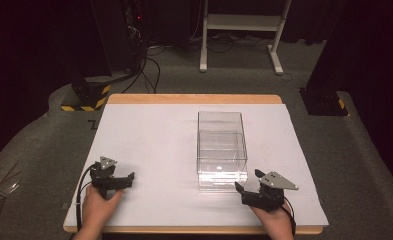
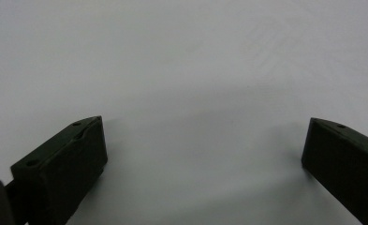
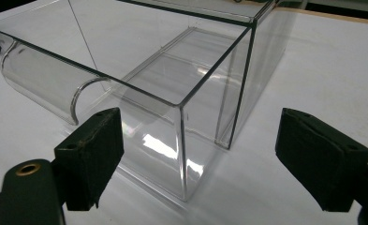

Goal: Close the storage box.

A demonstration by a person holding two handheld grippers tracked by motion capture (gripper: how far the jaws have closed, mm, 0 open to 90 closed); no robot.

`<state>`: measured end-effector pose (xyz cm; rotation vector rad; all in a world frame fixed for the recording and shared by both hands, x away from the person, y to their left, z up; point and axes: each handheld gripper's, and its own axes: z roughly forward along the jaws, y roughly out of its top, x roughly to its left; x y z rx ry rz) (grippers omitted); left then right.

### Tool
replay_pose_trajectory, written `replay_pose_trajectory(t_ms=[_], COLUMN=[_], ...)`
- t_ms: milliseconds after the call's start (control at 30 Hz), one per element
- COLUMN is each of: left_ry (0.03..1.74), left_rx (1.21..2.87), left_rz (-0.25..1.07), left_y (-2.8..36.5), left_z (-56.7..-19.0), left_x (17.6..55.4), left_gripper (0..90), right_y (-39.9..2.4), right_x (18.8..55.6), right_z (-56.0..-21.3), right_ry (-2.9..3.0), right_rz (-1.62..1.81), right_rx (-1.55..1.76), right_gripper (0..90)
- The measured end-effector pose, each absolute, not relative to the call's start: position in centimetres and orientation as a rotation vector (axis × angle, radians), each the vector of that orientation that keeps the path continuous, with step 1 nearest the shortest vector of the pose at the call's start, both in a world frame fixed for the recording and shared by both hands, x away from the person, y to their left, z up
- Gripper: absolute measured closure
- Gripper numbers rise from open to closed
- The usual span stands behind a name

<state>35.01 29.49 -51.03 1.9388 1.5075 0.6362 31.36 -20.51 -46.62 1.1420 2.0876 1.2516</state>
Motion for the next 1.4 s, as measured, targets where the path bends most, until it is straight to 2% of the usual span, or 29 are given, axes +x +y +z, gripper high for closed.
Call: replay_pose_trajectory(t_ms=[1400], left_ry=[1.51], left_rx=[1.937], left_rz=[0.635], left_y=[29.5], left_z=[-51.0], left_x=[35.0], left_gripper=[0.5], right_y=[-20.5], right_x=[36.3], right_z=[-46.6], right_ry=[2.052], right_rz=[1.24], right_rx=[1.207], right_gripper=[14.9])
